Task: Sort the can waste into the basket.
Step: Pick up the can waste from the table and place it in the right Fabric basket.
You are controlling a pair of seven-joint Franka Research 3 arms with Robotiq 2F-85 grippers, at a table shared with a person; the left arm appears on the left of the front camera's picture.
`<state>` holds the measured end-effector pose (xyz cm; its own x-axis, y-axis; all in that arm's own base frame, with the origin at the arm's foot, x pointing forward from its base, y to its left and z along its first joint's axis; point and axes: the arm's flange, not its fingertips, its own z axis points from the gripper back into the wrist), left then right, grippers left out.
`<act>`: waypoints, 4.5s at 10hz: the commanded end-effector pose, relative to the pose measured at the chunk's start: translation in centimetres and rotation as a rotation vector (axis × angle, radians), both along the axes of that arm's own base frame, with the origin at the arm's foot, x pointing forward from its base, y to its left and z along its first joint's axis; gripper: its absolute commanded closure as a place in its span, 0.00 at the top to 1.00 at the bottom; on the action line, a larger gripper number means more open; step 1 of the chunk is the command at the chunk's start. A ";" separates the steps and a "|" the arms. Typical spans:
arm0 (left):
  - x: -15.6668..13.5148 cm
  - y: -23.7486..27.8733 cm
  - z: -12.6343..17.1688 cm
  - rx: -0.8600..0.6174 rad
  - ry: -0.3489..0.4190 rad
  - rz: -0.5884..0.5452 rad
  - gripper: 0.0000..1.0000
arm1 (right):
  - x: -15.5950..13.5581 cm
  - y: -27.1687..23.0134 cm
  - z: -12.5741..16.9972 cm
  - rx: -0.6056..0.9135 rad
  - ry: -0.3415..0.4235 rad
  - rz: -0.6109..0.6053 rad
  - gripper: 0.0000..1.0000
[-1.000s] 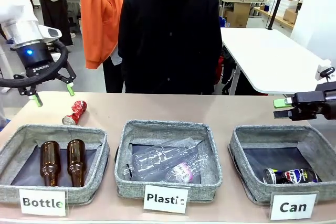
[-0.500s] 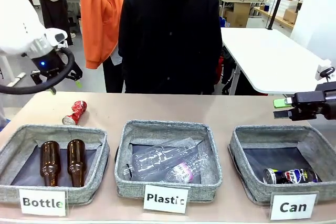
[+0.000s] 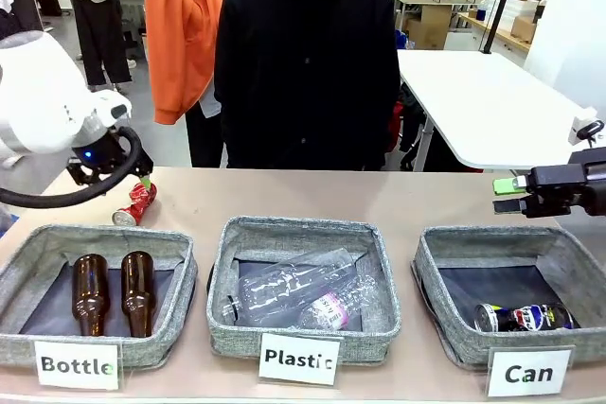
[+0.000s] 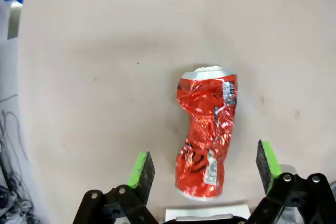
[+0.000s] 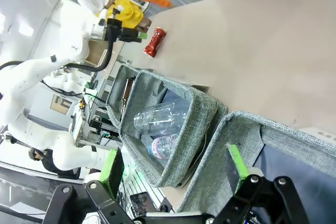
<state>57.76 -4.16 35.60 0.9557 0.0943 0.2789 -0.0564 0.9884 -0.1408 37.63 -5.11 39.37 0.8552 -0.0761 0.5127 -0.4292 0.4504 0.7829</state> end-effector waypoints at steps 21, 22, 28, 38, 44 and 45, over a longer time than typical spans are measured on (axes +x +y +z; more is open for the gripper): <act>-6.8 1.3 11.2 -0.113 0.191 -0.095 0.00 | -0.6 0.4 -0.2 0.005 -0.012 -0.020 1.00; -10.4 1.5 13.2 -0.119 0.276 -0.125 0.00 | -0.6 0.4 -0.2 0.005 -0.012 -0.020 1.00; -15.1 0.6 14.7 -0.131 0.304 -0.213 0.00 | -0.6 0.4 -0.2 0.005 -0.012 -0.020 1.00; -8.2 -37.0 18.9 -0.115 -0.517 -1.150 0.00 | -11.7 -14.3 17.9 0.015 -0.102 -0.419 1.00; -10.2 -60.2 13.5 -0.228 -0.271 -1.986 0.00 | -20.7 -27.0 15.2 -0.244 -0.023 -0.581 1.00; -11.2 -62.1 11.5 -0.206 -0.191 -1.965 0.00 | -19.9 -24.4 14.6 -0.254 0.013 -0.508 1.00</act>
<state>44.09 -62.59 46.53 -0.2319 -0.7935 0.5627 0.9315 -0.3478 -0.1065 16.57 -31.23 53.70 0.7315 -0.3855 0.5623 -0.0732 0.7756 0.6270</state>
